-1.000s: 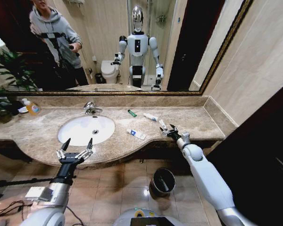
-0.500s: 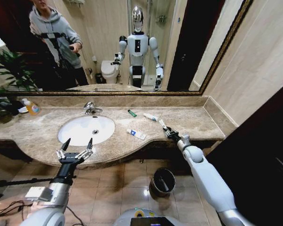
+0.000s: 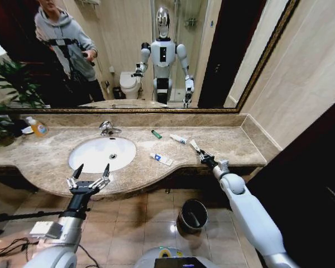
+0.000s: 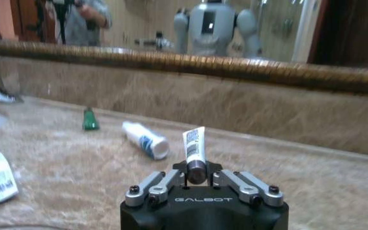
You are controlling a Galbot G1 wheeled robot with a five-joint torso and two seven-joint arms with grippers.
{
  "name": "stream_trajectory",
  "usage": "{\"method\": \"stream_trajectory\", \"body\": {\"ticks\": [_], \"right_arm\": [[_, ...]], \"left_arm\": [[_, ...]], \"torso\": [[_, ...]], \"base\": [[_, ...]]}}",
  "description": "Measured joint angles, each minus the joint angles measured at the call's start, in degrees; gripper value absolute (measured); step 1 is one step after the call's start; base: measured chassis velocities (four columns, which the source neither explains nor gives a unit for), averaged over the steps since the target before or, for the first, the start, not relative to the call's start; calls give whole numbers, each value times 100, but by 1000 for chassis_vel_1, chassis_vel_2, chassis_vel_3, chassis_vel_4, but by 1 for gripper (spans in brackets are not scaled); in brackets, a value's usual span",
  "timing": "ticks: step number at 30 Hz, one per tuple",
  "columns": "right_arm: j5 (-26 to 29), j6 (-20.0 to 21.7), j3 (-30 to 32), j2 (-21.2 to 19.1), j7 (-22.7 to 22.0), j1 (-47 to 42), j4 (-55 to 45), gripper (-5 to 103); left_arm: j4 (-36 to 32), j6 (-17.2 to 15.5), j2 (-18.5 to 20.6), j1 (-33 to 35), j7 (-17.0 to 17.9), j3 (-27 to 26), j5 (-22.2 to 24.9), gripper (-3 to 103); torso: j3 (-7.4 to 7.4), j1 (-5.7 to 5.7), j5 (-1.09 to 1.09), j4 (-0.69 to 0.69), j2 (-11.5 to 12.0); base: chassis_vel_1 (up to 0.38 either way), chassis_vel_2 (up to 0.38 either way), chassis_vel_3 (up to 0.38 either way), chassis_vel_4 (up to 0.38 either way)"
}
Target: Pick up the trash from the sink and place it in the trash bin.
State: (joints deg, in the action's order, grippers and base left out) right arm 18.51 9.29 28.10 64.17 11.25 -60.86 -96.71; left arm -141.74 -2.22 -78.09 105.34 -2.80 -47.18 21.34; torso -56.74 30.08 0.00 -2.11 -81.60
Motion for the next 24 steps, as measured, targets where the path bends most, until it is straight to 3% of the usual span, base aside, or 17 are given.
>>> {"method": "stream_trajectory", "body": {"ticks": [8, 12, 15, 17, 19, 24], "right_arm": [[7, -231, 655, -54, 34, -1366, -1146, 18], [-27, -544, 1070, 117, 100, -2223, -1574, 18], [-60, -1231, 1435, 440, 376, -3275, -1811, 18], [-110, -1404, 1481, 539, 445, -3526, -1841, 18], [-268, -1881, 1498, 888, 473, -4051, -1854, 18], [-765, -2517, 1361, 1373, 405, -4453, -1522, 18]], "left_arm": [[0, 0, -1, 0, 0, 0, 0, 100], [0, 0, 0, 0, 0, 0, 0, 100], [0, 0, 0, 0, 0, 0, 0, 100], [0, 0, 0, 0, -2, 0, 0, 100], [0, 0, 0, 0, 0, 0, 0, 100], [0, 0, 0, 0, 0, 0, 0, 100]], "torso": [[0, 0, 0, 0, 0], [1, 0, -1, -1, 0], [1, -1, 0, 0, 0], [1, -1, -2, 1, -1], [1, -1, 0, 2, -1], [1, -1, -1, 1, -1]], "base": [[0, 0, 0, 0], [0, 0, 0, 0], [0, 0, 0, 0], [0, 0, 0, 0], [0, 0, 0, 0], [0, 0, 0, 0]]}}
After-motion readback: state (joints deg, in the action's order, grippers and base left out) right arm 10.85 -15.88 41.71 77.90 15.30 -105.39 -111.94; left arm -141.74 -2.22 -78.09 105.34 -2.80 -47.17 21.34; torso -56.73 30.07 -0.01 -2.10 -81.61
